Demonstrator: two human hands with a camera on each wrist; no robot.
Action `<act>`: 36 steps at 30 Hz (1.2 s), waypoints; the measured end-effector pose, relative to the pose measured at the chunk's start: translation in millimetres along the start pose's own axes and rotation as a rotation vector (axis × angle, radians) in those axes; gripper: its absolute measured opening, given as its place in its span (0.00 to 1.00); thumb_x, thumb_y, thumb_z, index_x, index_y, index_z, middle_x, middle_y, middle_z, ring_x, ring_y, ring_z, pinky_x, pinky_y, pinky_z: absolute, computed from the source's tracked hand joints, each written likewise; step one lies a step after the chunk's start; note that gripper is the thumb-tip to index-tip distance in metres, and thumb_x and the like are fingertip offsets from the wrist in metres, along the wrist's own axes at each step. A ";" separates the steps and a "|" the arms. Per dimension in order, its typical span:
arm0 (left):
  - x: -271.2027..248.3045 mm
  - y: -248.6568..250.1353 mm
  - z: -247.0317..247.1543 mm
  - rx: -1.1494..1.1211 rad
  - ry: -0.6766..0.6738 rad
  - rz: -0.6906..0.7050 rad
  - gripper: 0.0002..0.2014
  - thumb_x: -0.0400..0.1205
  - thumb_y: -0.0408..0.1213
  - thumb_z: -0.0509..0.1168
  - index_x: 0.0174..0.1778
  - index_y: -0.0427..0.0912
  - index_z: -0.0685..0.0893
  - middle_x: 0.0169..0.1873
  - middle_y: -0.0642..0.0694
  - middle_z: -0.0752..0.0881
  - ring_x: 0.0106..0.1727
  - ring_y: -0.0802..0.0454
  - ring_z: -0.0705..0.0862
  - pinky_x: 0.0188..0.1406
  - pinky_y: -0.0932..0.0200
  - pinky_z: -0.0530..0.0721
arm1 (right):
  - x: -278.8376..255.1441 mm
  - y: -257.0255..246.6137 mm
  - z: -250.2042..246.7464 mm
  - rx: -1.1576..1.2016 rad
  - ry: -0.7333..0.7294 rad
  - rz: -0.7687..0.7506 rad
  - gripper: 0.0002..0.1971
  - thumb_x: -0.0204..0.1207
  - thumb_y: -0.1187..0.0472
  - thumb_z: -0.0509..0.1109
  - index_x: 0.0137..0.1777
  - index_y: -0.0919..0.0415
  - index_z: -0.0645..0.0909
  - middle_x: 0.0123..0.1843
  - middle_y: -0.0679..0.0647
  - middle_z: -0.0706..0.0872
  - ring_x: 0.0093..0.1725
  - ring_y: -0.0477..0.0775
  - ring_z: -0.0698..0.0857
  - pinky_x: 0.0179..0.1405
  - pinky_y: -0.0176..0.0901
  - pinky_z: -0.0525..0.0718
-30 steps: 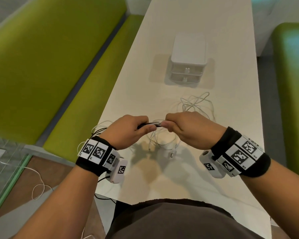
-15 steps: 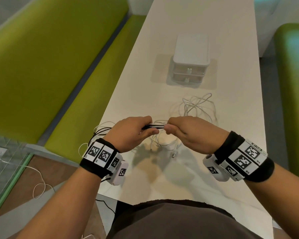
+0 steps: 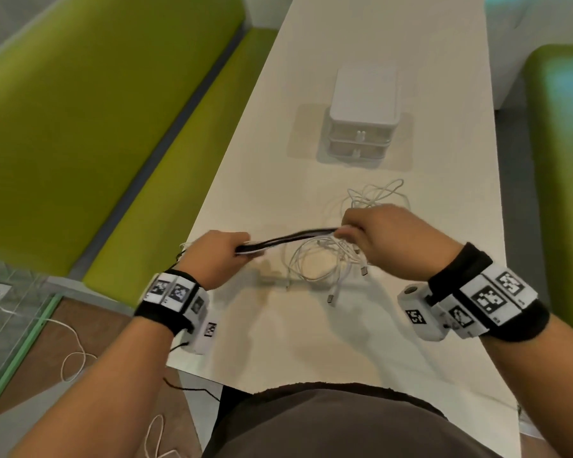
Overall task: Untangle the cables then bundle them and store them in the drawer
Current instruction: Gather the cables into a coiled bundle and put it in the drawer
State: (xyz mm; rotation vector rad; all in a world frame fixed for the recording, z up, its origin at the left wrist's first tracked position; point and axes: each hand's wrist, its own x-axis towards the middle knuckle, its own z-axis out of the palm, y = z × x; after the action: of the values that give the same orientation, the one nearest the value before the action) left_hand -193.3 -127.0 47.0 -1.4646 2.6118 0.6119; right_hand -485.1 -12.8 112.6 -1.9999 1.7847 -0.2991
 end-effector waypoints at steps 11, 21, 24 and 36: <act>-27.6 -193.4 -50.6 0.361 0.152 -0.558 0.15 0.87 0.46 0.64 0.35 0.47 0.80 0.26 0.46 0.82 0.34 0.46 0.78 0.62 0.43 0.67 | -6.0 21.6 -48.2 0.150 0.135 0.096 0.16 0.90 0.47 0.58 0.44 0.49 0.81 0.38 0.40 0.85 0.37 0.40 0.81 0.38 0.44 0.74; 5.7 -1.2 -71.8 0.019 -0.060 -0.018 0.37 0.75 0.41 0.70 0.81 0.61 0.64 0.79 0.55 0.71 0.81 0.45 0.67 0.82 0.40 0.63 | 21.7 -16.4 20.2 -0.104 -0.022 -0.020 0.20 0.91 0.44 0.53 0.49 0.58 0.77 0.42 0.57 0.85 0.41 0.64 0.82 0.44 0.61 0.82; 4.0 75.7 -51.6 -0.147 -0.159 0.248 0.35 0.74 0.45 0.64 0.81 0.57 0.64 0.70 0.55 0.81 0.71 0.50 0.77 0.73 0.47 0.74 | 30.1 -29.8 28.9 -0.065 0.000 -0.086 0.15 0.91 0.49 0.56 0.49 0.57 0.76 0.46 0.57 0.85 0.41 0.64 0.82 0.43 0.63 0.81; -6.2 68.5 -22.7 -0.387 -0.007 0.077 0.11 0.92 0.44 0.53 0.48 0.43 0.74 0.36 0.47 0.82 0.38 0.47 0.79 0.34 0.52 0.71 | -7.1 1.7 59.8 -0.015 -0.319 -0.087 0.14 0.78 0.52 0.76 0.60 0.48 0.78 0.44 0.40 0.77 0.40 0.42 0.77 0.40 0.46 0.77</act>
State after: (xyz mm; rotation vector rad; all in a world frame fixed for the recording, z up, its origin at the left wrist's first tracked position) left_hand -244.4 -99.1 90.0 -1.4474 2.6599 1.1833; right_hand -461.2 4.7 60.2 -2.0082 1.5091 0.0088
